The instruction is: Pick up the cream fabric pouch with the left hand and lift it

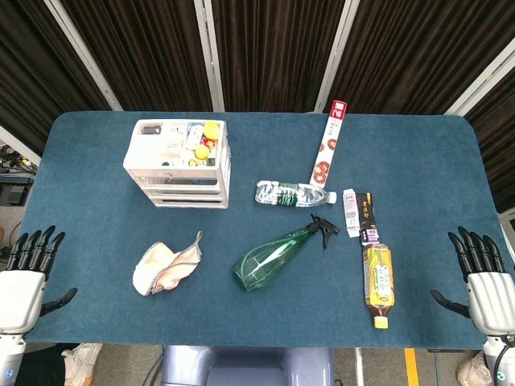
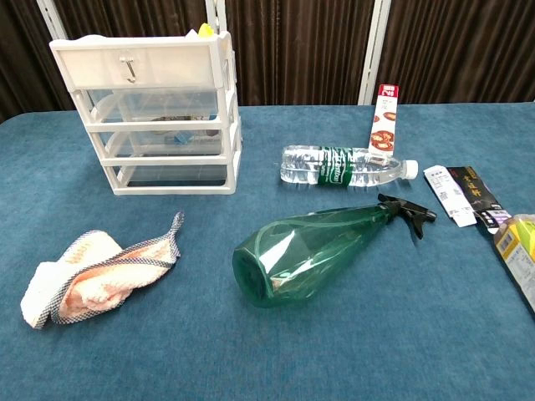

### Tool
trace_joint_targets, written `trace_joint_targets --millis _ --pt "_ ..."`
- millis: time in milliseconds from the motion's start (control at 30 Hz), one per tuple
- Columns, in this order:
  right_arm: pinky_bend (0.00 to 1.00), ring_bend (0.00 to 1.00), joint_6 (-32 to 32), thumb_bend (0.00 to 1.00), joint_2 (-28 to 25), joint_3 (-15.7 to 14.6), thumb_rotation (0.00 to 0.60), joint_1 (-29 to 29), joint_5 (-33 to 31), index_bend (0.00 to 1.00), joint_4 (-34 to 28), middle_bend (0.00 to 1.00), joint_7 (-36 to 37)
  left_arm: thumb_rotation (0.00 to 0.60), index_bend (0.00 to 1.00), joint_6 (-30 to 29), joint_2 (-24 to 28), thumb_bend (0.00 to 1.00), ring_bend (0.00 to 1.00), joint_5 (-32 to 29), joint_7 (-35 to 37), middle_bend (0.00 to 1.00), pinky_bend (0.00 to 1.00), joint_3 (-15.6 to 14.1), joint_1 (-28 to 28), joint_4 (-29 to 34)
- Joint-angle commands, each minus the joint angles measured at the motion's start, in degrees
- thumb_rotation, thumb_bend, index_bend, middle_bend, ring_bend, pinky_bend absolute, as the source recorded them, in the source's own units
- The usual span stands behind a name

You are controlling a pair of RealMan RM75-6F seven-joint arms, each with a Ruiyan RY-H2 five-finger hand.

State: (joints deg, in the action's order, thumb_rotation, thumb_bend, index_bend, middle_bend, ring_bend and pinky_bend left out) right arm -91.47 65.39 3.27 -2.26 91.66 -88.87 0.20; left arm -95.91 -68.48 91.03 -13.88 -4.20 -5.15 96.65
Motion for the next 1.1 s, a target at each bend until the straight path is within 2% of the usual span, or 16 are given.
trace_joint_targets --millis 33,500,667,967,1000,1033,1100 --pt "0.0 0.0 -0.01 0.0 0.03 0.0 0.6 -0.05 0.11 0.0 0.04 0.0 -0.03 0.6 0.03 -0.47 0.18 0.06 0.0 0.01 1.81 0.0 0.0 0.85 0.77 -0.49" --pt "0.0 0.0 0.43 0.0 0.18 0.04 0.6 -0.21 -0.18 0.0 -0.06 0.0 -0.31 0.6 0.04 1.98 0.52 0.06 0.0 -0.97 2.73 0.0 0.0 2.14 1.21 -0.04" --pt "0.0 0.0 0.5 0.0 0.13 0.04 0.6 -0.14 -0.43 0.0 -0.19 0.0 -0.41 0.6 0.07 5.21 0.17 0.07 0.0 -3.02 2.53 0.0 0.01 2.05 0.93 1.61" --pt "0.0 0.0 0.41 0.0 -0.41 -0.09 0.6 0.14 -0.6 0.0 -0.41 0.0 0.82 0.6 0.18 13.28 -2.84 0.1 0.01 -5.75 -7.04 0.01 0.1 2.26 -2.09 3.19" --pt "0.0 0.0 0.41 0.0 -0.36 -0.14 0.6 0.12 -0.46 0.0 -0.43 0.0 0.71 0.6 0.19 14.97 -3.95 0.1 0.02 -6.69 -9.16 0.01 0.11 2.43 -2.81 3.0" --pt "0.0 0.0 0.46 0.0 -0.35 -0.08 0.6 0.11 -0.58 0.0 -0.48 0.0 0.74 0.6 0.2 19.22 -6.13 0.1 0.02 -8.72 -12.42 0.02 0.12 2.24 -4.43 2.46" --pt "0.0 0.0 0.53 0.0 -0.4 -0.01 0.6 0.1 -0.77 0.0 -0.54 0.0 0.9 0.6 0.21 21.83 -8.76 0.1 0.03 -11.96 -16.09 0.02 0.12 3.22 -5.66 2.22"
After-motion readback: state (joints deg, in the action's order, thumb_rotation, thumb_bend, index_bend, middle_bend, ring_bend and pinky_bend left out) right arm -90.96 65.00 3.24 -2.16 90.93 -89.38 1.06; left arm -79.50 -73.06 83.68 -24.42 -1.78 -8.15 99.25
